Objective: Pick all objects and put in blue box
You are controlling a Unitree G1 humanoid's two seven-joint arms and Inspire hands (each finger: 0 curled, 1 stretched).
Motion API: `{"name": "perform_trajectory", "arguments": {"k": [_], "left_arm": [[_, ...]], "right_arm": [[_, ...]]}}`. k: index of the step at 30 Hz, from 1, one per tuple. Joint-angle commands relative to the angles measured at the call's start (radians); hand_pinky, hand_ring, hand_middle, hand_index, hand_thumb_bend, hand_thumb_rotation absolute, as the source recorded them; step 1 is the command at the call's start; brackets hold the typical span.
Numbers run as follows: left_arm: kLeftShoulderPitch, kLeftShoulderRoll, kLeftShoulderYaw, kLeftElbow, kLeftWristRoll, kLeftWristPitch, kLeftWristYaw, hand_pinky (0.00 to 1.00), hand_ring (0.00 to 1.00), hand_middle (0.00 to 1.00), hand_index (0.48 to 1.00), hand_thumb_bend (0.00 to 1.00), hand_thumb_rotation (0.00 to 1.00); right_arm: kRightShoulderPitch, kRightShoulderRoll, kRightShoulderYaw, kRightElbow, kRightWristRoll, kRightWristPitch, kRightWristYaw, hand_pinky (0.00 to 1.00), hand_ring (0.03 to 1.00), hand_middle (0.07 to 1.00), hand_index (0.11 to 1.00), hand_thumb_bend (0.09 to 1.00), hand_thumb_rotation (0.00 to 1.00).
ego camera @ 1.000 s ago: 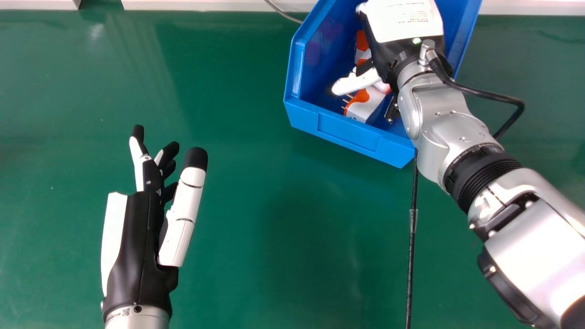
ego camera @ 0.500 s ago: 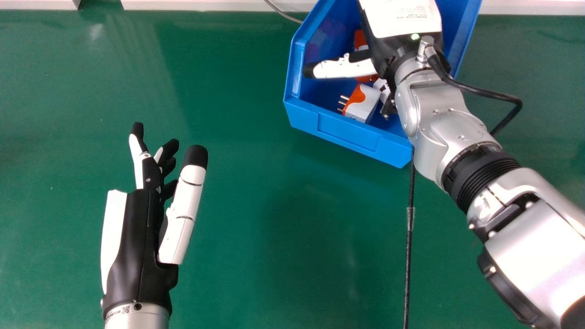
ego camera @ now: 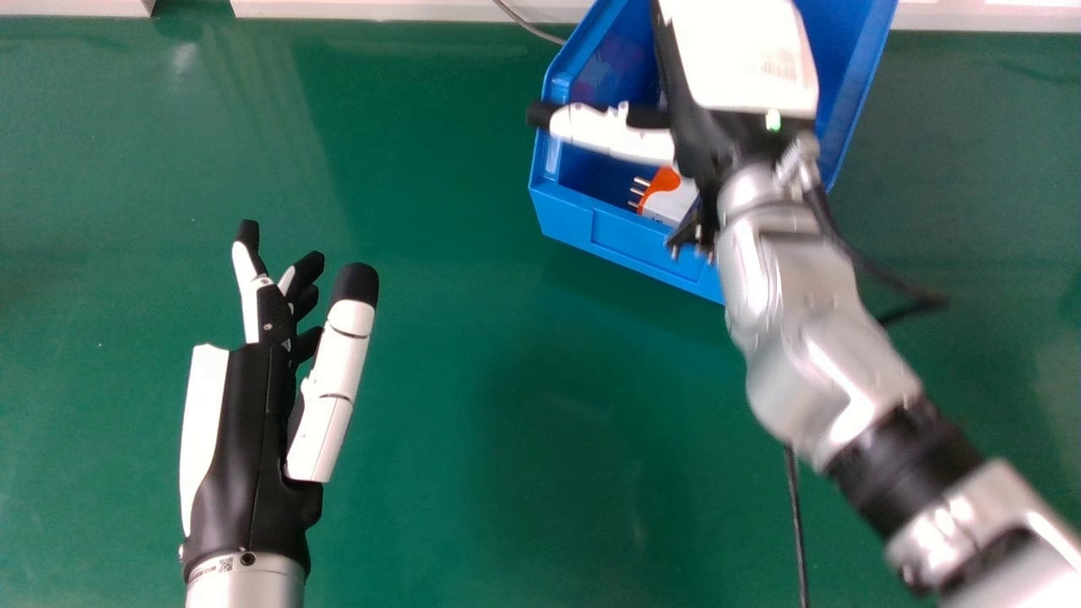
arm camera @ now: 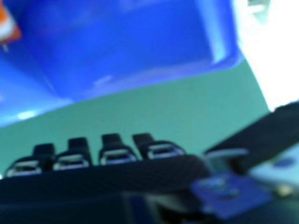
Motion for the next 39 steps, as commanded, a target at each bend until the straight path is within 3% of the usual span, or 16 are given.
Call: {"name": "perform_trajectory", "arguments": {"k": [1, 4, 8, 14, 17, 20, 27, 31, 39], "left_arm": [[-0.015, 0.009, 0.015, -0.014, -0.01, -0.006, -0.008, 0.89, 0.94, 0.94, 0.938, 0.65, 1.0], [-0.032, 0.015, 0.029, 0.001, -0.018, -0.007, -0.014, 0.89, 0.94, 0.94, 0.94, 0.65, 1.0], [-0.063, 0.028, 0.057, 0.039, -0.038, -0.018, -0.018, 0.89, 0.94, 0.94, 0.94, 0.64, 1.0], [-0.103, 0.043, 0.093, 0.097, -0.064, -0.041, -0.025, 0.89, 0.94, 0.94, 0.939, 0.63, 1.0], [-0.124, 0.057, 0.113, 0.148, -0.08, -0.071, -0.025, 0.9, 0.95, 0.94, 0.939, 0.63, 1.0], [-0.146, 0.073, 0.135, 0.209, -0.095, -0.114, -0.027, 0.9, 0.95, 0.94, 0.938, 0.62, 1.0], [-0.194, 0.099, 0.177, 0.332, -0.132, -0.195, -0.028, 0.9, 0.95, 0.94, 0.938, 0.59, 0.99], [-0.212, 0.104, 0.191, 0.376, -0.147, -0.229, -0.028, 0.89, 0.95, 0.94, 0.938, 0.58, 0.99], [-0.237, 0.111, 0.221, 0.441, -0.182, -0.267, -0.031, 0.89, 0.95, 0.94, 0.935, 0.57, 0.98]], "right_arm": [[0.138, -0.025, -0.01, -0.272, -0.045, 0.02, 0.029, 1.0, 1.0, 1.0, 1.0, 0.553, 0.92], [0.254, -0.029, -0.012, -0.398, -0.041, -0.002, 0.04, 1.0, 1.0, 1.0, 1.0, 0.54, 0.9], [0.43, -0.044, -0.015, -0.568, -0.018, -0.051, 0.064, 1.0, 1.0, 1.0, 1.0, 0.511, 0.86], [0.663, -0.032, -0.046, -0.73, 0.091, -0.141, 0.114, 1.0, 1.0, 1.0, 1.0, 0.497, 0.87], [0.748, -0.036, -0.073, -0.766, 0.176, -0.207, 0.133, 1.0, 1.0, 1.0, 1.0, 0.491, 0.88], [0.828, -0.05, -0.109, -0.799, 0.273, -0.27, 0.169, 1.0, 1.0, 1.0, 1.0, 0.466, 0.94], [0.895, -0.06, -0.165, -0.747, 0.375, -0.412, 0.18, 1.0, 1.0, 1.0, 1.0, 0.448, 0.99], [0.917, -0.057, -0.208, -0.672, 0.433, -0.534, 0.163, 1.0, 1.0, 1.0, 1.0, 0.463, 1.0], [0.914, -0.003, -0.307, -0.497, 0.521, -0.699, 0.105, 0.96, 1.0, 1.0, 1.0, 0.49, 1.0]]}}
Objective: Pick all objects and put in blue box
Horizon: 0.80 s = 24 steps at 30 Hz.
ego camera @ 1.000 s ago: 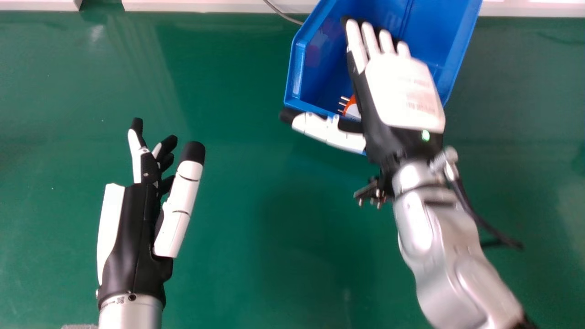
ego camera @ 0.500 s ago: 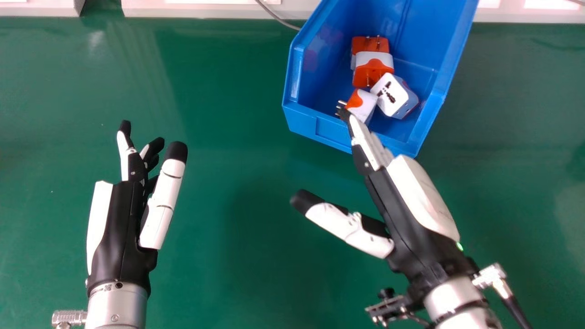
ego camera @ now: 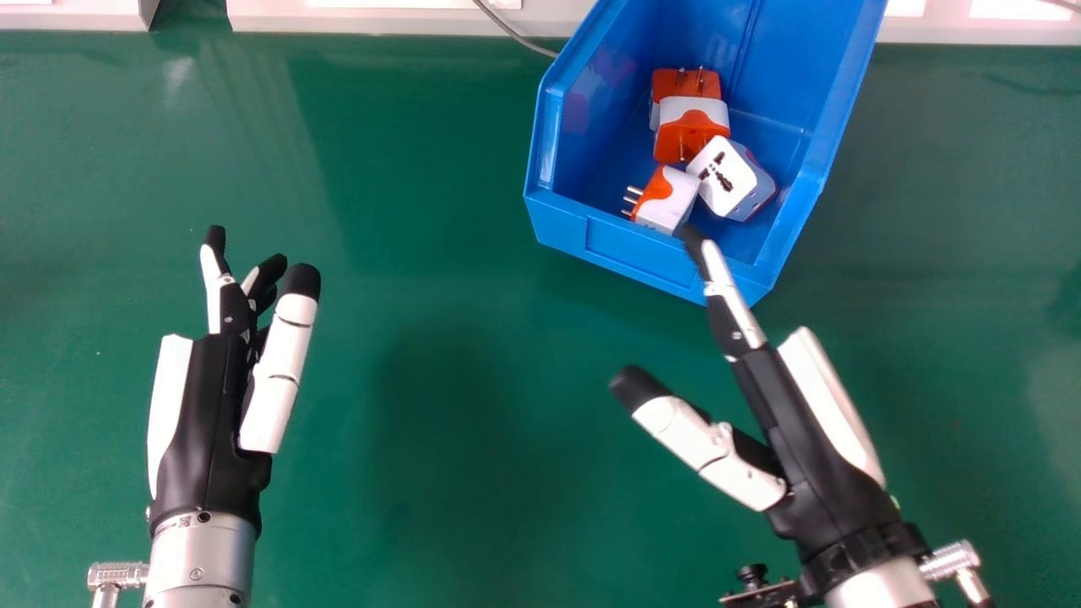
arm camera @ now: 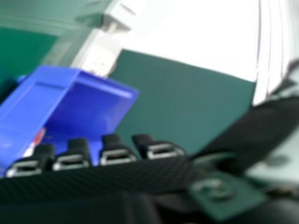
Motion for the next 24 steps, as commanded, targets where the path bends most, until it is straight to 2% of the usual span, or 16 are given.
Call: {"name": "perform_trajectory", "arguments": {"k": [1, 4, 6, 12, 14, 20, 23, 24], "left_arm": [[-0.009, 0.01, 0.015, 0.005, -0.016, -0.032, -0.003, 0.89, 0.95, 0.94, 0.935, 0.56, 0.98], [-0.011, 0.01, 0.023, 0.02, -0.028, -0.04, -0.004, 0.89, 0.95, 0.94, 0.933, 0.54, 0.97], [-0.012, 0.013, 0.026, 0.028, -0.031, -0.048, -0.005, 0.89, 0.95, 0.94, 0.933, 0.53, 0.97], [0.006, 0.022, 0.035, 0.027, -0.029, -0.065, -0.009, 0.88, 0.95, 0.94, 0.938, 0.52, 0.96], [0.014, 0.025, 0.037, 0.024, -0.028, -0.071, -0.011, 0.87, 0.94, 0.94, 0.942, 0.52, 0.96], [0.03, 0.028, 0.043, 0.049, -0.043, -0.134, -0.021, 0.85, 0.92, 0.93, 0.945, 0.53, 0.96], [0.041, 0.026, 0.04, 0.049, -0.041, -0.161, -0.022, 0.84, 0.92, 0.93, 0.942, 0.52, 0.96], [0.047, 0.025, 0.039, 0.046, -0.045, -0.166, -0.024, 0.84, 0.92, 0.93, 0.942, 0.52, 0.96]], "right_arm": [[-0.006, 0.023, -0.039, 0.022, 0.031, -0.042, -0.027, 0.95, 1.0, 1.0, 1.0, 0.505, 1.0], [-0.018, 0.055, -0.078, 0.052, 0.075, -0.023, -0.022, 0.93, 1.0, 1.0, 1.0, 0.57, 1.0], [-0.018, 0.072, -0.094, 0.061, 0.102, -0.006, -0.011, 0.92, 1.0, 1.0, 1.0, 0.57, 1.0], [-0.008, 0.08, -0.134, 0.044, 0.183, 0.063, 0.056, 0.92, 1.0, 1.0, 1.0, 0.551, 1.0], [0.001, 0.075, -0.148, 0.02, 0.217, 0.093, 0.089, 0.96, 1.0, 1.0, 1.0, 0.551, 1.0], [0.035, 0.063, -0.165, -0.061, 0.217, 0.158, 0.127, 1.0, 1.0, 1.0, 1.0, 0.575, 1.0], [0.049, 0.05, -0.175, -0.088, 0.2, 0.175, 0.134, 1.0, 1.0, 1.0, 1.0, 0.601, 1.0], [0.05, 0.044, -0.181, -0.092, 0.196, 0.175, 0.137, 1.0, 1.0, 1.0, 1.0, 0.601, 1.0]]}}
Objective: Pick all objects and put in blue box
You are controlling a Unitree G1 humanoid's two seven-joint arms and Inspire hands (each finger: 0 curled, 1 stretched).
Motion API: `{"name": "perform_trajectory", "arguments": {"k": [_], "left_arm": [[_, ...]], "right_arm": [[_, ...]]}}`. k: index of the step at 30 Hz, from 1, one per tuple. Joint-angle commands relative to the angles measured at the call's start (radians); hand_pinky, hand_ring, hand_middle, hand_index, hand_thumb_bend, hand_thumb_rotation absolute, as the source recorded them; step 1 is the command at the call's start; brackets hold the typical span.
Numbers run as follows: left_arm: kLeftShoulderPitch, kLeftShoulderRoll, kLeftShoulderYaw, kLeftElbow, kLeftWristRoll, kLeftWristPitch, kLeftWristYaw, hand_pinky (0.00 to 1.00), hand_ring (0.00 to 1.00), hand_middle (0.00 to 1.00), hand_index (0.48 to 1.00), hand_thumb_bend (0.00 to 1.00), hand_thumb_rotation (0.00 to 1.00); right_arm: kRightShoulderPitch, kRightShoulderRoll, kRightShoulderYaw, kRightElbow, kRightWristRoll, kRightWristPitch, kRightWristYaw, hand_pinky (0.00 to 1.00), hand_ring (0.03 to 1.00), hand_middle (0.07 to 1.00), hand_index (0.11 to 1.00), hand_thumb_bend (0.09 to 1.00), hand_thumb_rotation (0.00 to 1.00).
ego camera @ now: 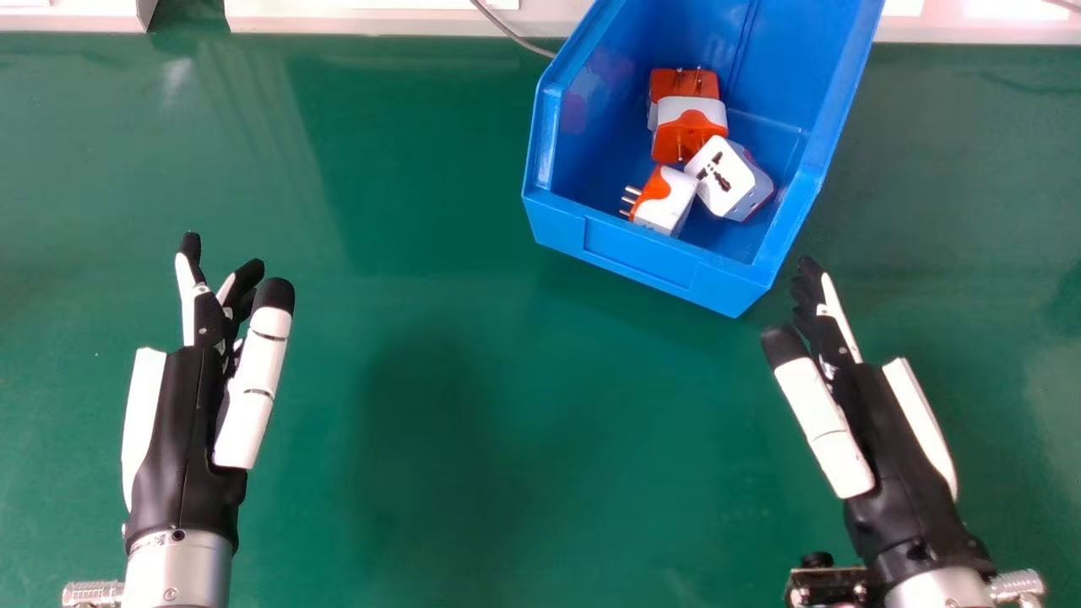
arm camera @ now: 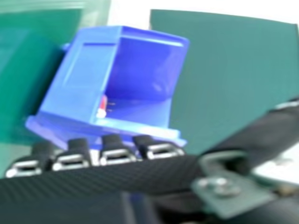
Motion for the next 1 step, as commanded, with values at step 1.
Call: {"name": "perform_trajectory", "arguments": {"k": [1], "left_arm": [[0.016, 0.003, 0.006, -0.011, -0.012, -0.032, -0.006, 0.84, 0.92, 0.93, 0.94, 0.52, 0.96]], "right_arm": [[0.006, -0.017, -0.024, -0.037, -0.007, -0.005, 0.006, 0.99, 1.0, 1.0, 1.0, 0.62, 1.0]]}}
